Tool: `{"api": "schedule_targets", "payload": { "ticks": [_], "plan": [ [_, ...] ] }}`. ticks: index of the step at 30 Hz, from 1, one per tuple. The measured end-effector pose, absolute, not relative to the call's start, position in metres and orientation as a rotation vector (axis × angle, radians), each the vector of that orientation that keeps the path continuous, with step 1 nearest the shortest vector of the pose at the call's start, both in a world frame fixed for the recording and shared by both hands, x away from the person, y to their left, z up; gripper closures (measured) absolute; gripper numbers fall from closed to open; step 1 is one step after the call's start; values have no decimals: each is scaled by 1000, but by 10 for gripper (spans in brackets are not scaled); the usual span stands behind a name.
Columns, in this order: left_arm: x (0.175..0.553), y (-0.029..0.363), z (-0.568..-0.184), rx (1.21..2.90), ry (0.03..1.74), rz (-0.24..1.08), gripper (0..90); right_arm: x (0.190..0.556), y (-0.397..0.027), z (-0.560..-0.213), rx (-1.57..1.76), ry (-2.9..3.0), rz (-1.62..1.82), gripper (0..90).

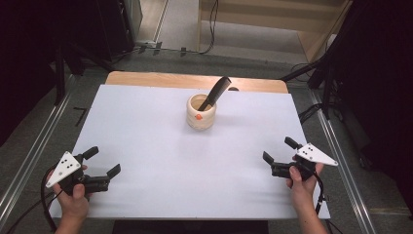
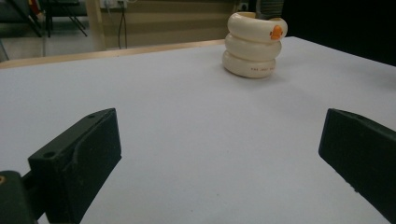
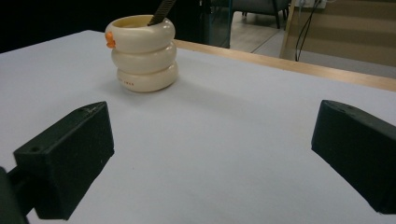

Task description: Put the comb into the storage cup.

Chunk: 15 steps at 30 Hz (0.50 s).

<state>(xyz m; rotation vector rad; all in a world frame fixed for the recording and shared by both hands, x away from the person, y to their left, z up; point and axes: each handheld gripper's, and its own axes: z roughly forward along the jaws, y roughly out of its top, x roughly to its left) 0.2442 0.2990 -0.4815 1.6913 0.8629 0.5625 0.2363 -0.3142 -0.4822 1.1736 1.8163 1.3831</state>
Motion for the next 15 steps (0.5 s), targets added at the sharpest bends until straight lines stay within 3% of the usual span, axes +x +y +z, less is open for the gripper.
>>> {"api": "schedule_targets", "payload": {
  "ticks": [15],
  "plan": [
    [244, 299, -481, 1690, 855, 562, 0, 217, -330, -492, 1200, 1801, 1384, 0]
  ]
}}
